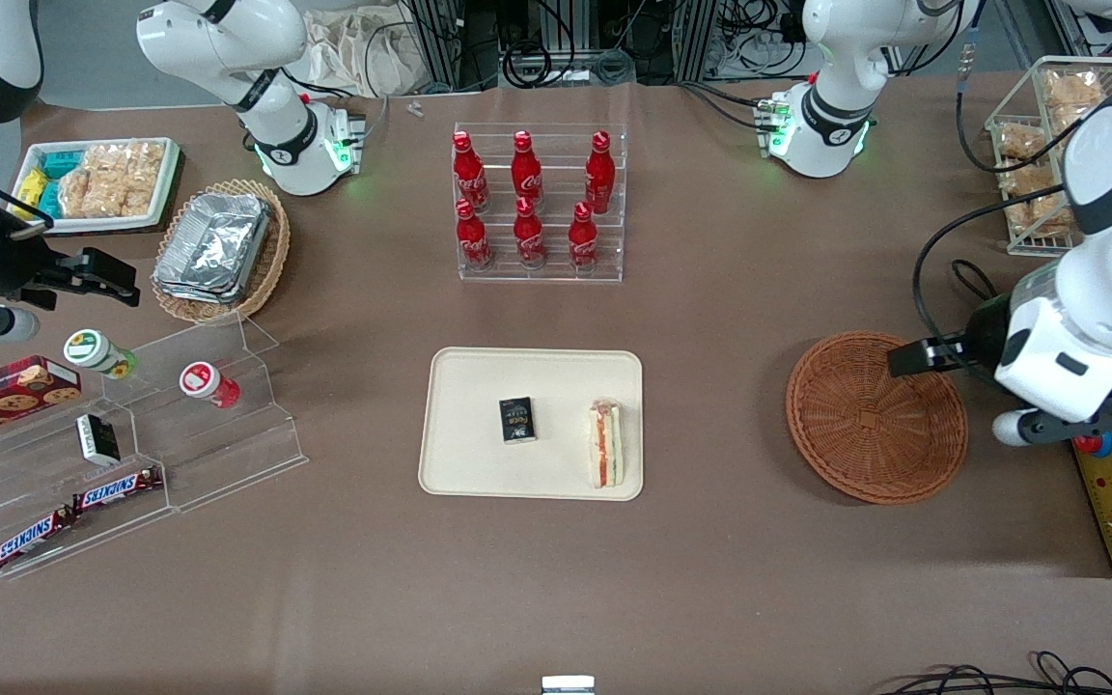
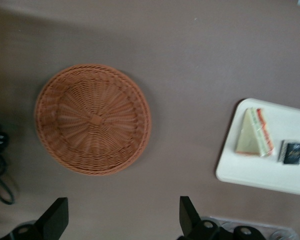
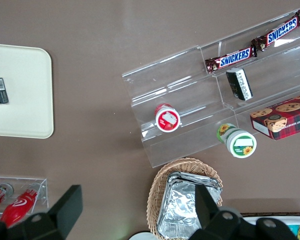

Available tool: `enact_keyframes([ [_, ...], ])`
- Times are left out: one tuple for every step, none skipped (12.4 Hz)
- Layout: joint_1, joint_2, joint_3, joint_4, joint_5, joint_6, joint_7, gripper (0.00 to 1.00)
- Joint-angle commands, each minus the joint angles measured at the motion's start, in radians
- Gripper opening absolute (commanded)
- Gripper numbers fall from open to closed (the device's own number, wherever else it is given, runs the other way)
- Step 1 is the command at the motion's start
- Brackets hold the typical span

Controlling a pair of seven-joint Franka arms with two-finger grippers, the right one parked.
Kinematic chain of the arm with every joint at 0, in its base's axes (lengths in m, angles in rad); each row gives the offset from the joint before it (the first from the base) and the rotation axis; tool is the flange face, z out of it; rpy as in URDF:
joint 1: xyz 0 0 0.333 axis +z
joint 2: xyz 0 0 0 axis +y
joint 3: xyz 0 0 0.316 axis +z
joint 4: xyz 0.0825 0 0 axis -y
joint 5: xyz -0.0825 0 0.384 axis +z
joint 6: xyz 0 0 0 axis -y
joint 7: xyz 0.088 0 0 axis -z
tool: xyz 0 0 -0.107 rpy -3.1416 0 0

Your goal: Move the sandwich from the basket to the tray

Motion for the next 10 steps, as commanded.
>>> enact_keyframes([
  [-0.030, -0.154, 0.134, -0.218, -0.024, 0.066, 0.146, 1.00],
  [-0.062, -0.200, 0.180, -0.278, -0.024, 0.109, 0.174, 1.00],
  [-0.067, -0.231, 0.201, -0.322, -0.024, 0.138, 0.191, 1.00],
  [-0.066, -0.248, 0.202, -0.350, -0.018, 0.146, 0.222, 1.00],
  [-0.069, -0.251, 0.201, -0.376, -0.004, 0.161, 0.223, 1.00],
  [-0.069, -0.272, 0.199, -0.408, -0.004, 0.212, 0.223, 1.00],
  [-0.069, -0.286, 0.199, -0.434, -0.004, 0.240, 0.225, 1.00],
  [-0.069, -0.286, 0.198, -0.433, -0.002, 0.240, 0.228, 1.00],
  [-0.070, -0.277, 0.198, -0.416, -0.002, 0.238, 0.225, 1.00],
  [-0.069, -0.260, 0.198, -0.386, -0.004, 0.232, 0.219, 1.00],
])
